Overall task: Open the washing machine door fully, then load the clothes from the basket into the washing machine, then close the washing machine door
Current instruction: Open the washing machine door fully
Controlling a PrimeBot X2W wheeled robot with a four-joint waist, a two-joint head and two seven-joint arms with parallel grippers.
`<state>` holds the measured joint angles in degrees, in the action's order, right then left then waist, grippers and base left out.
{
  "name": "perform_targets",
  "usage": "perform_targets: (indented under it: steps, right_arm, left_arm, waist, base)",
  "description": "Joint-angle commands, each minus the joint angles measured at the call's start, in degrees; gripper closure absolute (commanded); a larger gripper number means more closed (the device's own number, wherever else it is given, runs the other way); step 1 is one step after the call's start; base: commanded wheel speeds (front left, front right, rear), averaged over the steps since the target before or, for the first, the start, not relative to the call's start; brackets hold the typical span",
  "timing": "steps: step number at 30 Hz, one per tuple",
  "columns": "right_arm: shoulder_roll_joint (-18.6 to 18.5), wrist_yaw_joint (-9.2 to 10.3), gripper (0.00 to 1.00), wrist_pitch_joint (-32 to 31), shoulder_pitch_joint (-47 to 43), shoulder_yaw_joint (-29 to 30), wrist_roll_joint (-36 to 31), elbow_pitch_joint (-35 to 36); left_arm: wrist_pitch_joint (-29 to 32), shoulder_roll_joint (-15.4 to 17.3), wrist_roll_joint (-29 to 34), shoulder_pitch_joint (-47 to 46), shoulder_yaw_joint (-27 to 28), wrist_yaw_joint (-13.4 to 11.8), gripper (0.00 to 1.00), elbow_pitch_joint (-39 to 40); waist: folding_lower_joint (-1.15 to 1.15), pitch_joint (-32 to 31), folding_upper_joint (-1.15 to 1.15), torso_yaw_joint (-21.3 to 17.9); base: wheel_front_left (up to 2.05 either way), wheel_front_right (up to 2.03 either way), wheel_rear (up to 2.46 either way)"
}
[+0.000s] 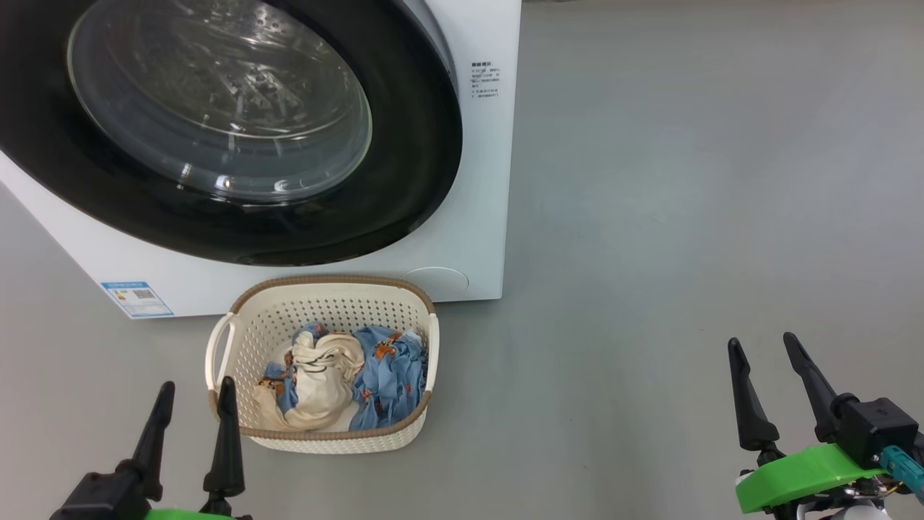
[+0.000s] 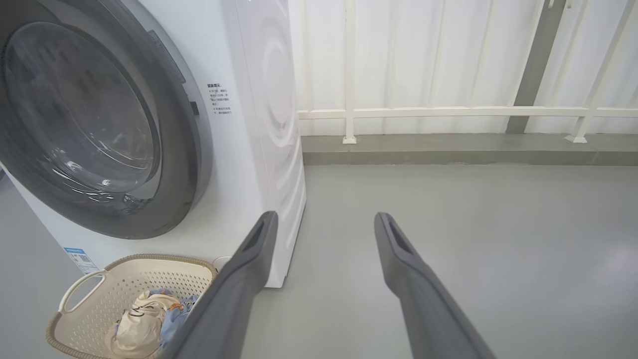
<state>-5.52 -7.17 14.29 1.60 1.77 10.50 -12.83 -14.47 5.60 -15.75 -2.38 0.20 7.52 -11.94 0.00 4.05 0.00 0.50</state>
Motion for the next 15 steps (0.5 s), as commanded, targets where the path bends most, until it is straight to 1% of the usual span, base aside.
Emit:
perform_targets:
  steps: [1, 2, 3, 4, 7, 8, 12, 15]
  right_arm:
    - [-0.3, -0.32, 0.0, 0.7, 1.4, -1.2, -0.5, 1.6]
    - [-0.2, -0.32, 0.0, 0.7, 1.5, -1.1, -0.4, 1.6]
    - [-0.1, -0.32, 0.36, 0.7, 1.7, -1.2, -0.1, 1.6]
    - [0.0, -0.32, 0.58, 0.7, 1.9, -1.3, 0.1, 1.5]
    - [0.2, -0.32, 0.95, 0.7, 3.1, -1.7, 1.3, 1.2]
    - [0.4, -0.32, 1.0, 0.7, 3.7, -1.9, 1.9, 1.2]
    - [1.3, -0.32, 1.0, 0.7, 6.9, -2.6, 7.8, 1.6]
    - [1.9, -0.32, 1.0, 0.7, 10.2, -2.3, 15.6, 1.5]
  left_arm:
    - [-0.5, 1.0, -0.7, -2.2, 1.7, 0.0, 0.0, 1.7]
    - [-0.5, 0.9, -0.9, -2.2, 1.7, 0.0, 0.0, 1.7]
    - [-0.5, 0.7, -1.1, -2.2, 1.8, 0.0, 0.0, 1.8]
    - [-0.5, 0.6, -1.3, -2.2, 1.7, 0.0, 0.0, 1.9]
    - [-0.5, 0.0, -1.5, -2.0, 1.6, 0.0, 0.0, 2.2]
    - [-0.5, -0.2, -1.6, -1.9, 1.5, 0.0, 0.0, 2.2]
    - [-0.5, -0.8, -1.7, -1.7, 1.3, 0.0, 0.0, 2.3]
    - [-0.5, -1.1, -1.8, -1.8, 1.1, 0.0, 0.0, 2.4]
  waist:
    - [0.0, 0.2, 0.0, 0.1]
    - [0.0, 0.2, 0.0, 0.1]
    - [0.0, 0.3, 0.0, 0.1]
    - [0.0, 0.3, 0.0, 0.1]
    - [0.0, 0.5, 0.0, 0.2]
    - [0.0, 0.5, 0.0, 0.2]
    - [0.0, 0.9, 0.0, 0.3]
    - [0.0, 1.4, 0.0, 0.6]
  base:
    - [0.04, 0.04, -0.08]
    - [0.0, 0.0, 0.0]
    - [0.0, 0.0, 0.0]
    - [0.0, 0.0, 0.0]
    - [0.0, 0.0, 0.0]
    - [0.0, 0.0, 0.0]
    - [0.0, 0.0, 0.0]
    - [0.0, 0.0, 0.0]
